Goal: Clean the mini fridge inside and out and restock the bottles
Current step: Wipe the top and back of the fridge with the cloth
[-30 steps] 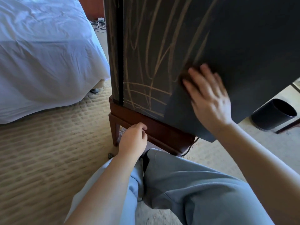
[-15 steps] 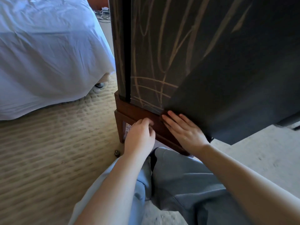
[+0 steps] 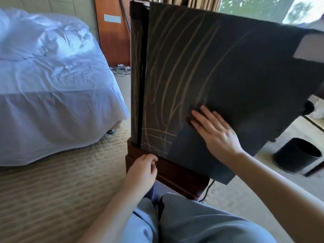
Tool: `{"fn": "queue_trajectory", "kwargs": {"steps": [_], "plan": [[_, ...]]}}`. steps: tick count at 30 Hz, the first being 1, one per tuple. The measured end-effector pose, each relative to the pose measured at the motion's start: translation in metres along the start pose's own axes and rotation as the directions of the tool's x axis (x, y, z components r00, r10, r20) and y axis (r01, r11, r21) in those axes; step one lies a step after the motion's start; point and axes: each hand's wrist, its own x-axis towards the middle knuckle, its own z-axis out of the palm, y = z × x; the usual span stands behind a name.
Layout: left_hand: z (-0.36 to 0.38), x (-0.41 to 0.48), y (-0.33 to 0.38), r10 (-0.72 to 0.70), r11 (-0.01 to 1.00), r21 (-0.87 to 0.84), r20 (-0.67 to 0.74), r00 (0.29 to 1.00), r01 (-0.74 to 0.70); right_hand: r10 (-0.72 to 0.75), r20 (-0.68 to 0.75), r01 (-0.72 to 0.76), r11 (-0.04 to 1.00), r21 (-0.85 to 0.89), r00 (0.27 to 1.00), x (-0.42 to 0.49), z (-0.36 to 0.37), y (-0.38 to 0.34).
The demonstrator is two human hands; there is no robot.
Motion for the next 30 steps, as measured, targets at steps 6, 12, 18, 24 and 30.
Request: {"fn": "queue_trajectory", "kwargs": {"steps": [6, 12, 18, 24, 30], "plan": [[-0.081, 0.029, 0.041, 0.111, 0.994, 0.013, -0.137, 0.984, -0.110, 0.290, -0.263, -0.303, 0.953, -0.010, 0.920, 0.091, -0.095, 0.082], [-0.132, 0.051, 0.066, 0.158, 0.987, 0.045, -0.134, 0.978, -0.153, 0.235, -0.230, -0.235, 0.972, 0.029, 0.944, 0.082, -0.074, 0.059], [-0.176, 0.077, 0.090, 0.243, 0.967, 0.116, -0.149, 0.959, -0.227, -0.146, 0.143, 0.161, 0.982, -0.100, 0.979, 0.044, -0.028, 0.021], [-0.214, 0.120, 0.118, 0.310, 0.946, 0.174, -0.243, 0.919, -0.273, 0.097, -0.103, -0.108, 0.988, -0.107, 0.990, 0.080, -0.093, 0.072], [-0.233, 0.163, 0.134, 0.430, 0.898, 0.238, -0.297, 0.853, -0.370, 0.476, -0.298, -0.492, 0.870, 0.023, 0.828, 0.103, -0.127, 0.102]]}}
